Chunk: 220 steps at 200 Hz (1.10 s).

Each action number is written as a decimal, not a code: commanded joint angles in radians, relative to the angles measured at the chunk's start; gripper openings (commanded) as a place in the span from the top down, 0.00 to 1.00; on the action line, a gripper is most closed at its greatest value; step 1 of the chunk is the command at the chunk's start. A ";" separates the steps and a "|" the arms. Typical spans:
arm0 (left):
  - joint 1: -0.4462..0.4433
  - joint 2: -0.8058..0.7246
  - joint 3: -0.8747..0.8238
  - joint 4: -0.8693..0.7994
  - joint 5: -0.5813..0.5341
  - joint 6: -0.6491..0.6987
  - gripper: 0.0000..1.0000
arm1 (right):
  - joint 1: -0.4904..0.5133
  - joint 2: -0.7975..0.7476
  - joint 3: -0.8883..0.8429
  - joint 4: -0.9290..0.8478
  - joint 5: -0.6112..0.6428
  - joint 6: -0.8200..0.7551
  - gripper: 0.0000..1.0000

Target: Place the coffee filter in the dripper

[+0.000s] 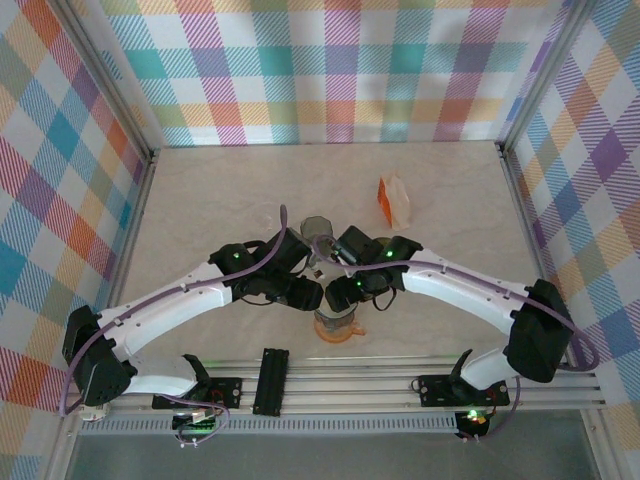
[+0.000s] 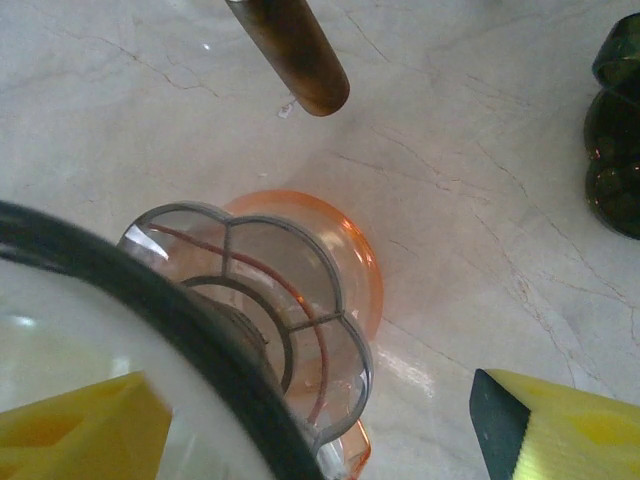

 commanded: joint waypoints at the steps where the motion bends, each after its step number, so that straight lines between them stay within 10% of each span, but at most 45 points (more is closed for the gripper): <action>1: -0.006 -0.021 -0.013 0.012 0.004 -0.017 0.48 | 0.008 0.017 -0.016 0.015 0.000 0.021 0.21; 136: 0.015 -0.239 -0.220 0.336 -0.047 -0.125 0.23 | 0.022 0.046 -0.035 0.035 0.045 0.054 0.21; 220: 0.026 -0.186 -0.209 0.259 -0.056 -0.130 0.44 | 0.038 0.042 -0.024 0.037 0.047 0.072 0.21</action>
